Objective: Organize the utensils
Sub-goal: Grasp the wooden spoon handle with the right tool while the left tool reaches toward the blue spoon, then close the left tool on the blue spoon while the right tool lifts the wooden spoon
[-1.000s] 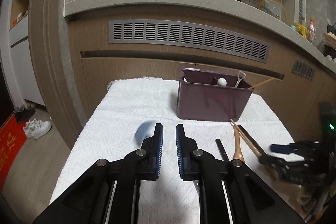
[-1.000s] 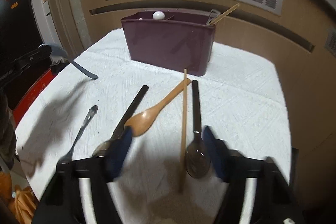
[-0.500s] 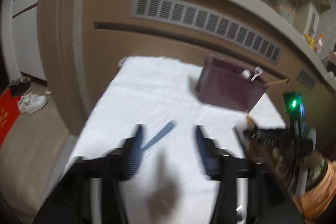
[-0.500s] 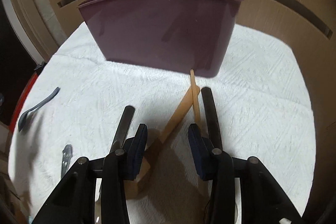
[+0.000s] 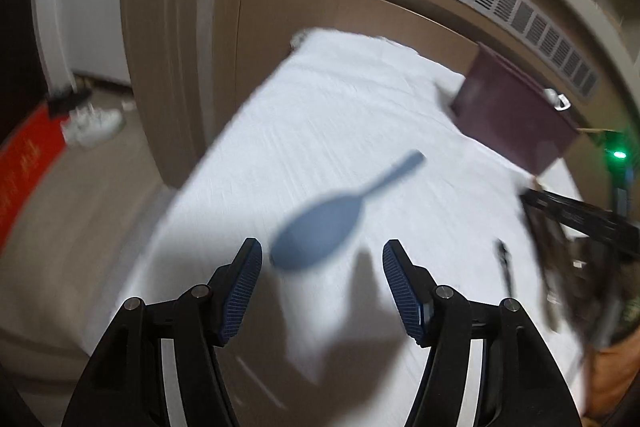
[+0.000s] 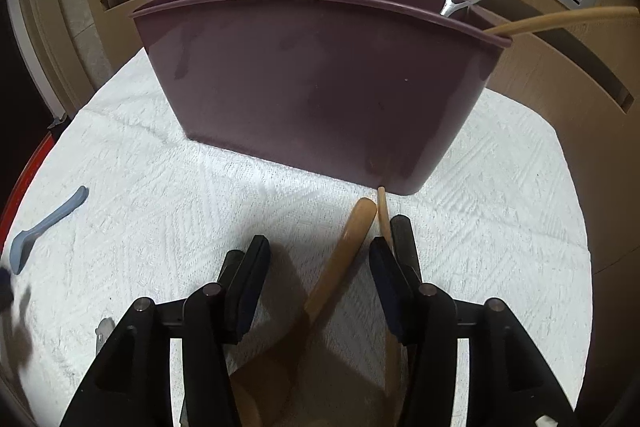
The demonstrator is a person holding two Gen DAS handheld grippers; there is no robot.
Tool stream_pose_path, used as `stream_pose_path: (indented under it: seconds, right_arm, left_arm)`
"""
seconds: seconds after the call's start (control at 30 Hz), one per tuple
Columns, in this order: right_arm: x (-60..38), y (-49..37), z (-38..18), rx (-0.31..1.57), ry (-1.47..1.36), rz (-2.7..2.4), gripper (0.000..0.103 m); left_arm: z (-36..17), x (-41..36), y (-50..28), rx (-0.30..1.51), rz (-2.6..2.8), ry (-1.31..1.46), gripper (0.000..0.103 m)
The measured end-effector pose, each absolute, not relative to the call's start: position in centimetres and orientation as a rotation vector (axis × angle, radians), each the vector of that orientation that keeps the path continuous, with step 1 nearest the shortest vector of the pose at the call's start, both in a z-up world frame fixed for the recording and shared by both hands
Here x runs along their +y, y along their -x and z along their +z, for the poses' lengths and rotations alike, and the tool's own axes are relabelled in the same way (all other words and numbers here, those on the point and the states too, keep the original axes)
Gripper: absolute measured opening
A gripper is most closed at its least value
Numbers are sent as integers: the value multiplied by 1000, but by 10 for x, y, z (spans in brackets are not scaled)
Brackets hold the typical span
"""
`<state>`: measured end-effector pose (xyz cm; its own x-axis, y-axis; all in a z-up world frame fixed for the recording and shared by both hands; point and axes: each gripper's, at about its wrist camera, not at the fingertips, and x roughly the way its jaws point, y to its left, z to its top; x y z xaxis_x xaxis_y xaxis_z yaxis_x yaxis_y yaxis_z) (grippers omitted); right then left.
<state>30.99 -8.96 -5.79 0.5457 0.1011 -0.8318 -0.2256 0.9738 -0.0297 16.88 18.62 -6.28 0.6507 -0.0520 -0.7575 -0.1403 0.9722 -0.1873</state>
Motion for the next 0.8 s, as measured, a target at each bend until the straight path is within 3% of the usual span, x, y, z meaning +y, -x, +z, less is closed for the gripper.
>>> stream_pose_path:
  seconds: [0.2, 0.23, 0.3, 0.37, 0.47, 0.67, 0.8]
  right_arm:
    - [-103, -299, -56, 977, 143, 247, 53]
    - [-107, -297, -55, 977, 142, 259, 54]
    - [-110, -294, -55, 971, 151, 269, 56]
    - [-111, -291, -56, 965, 158, 271, 56]
    - [-114, -292, -55, 972, 155, 278, 57]
    - [-122, -280, -51, 981, 129, 320, 57]
    - [-127, -269, -48, 965, 142, 327, 57]
  left_arm:
    - [-74, 171, -214, 939, -42, 32, 62]
    - [-74, 167, -216, 946, -66, 11, 59]
    - [-75, 156, -219, 942, -86, -42, 42]
    - [-75, 152, -222, 949, -100, -47, 34]
    - [-73, 151, -224, 947, -73, -26, 29]
    - [-45, 142, -196, 844, -103, 95, 6]
    - [-38, 130, -195, 814, -135, 92, 5]
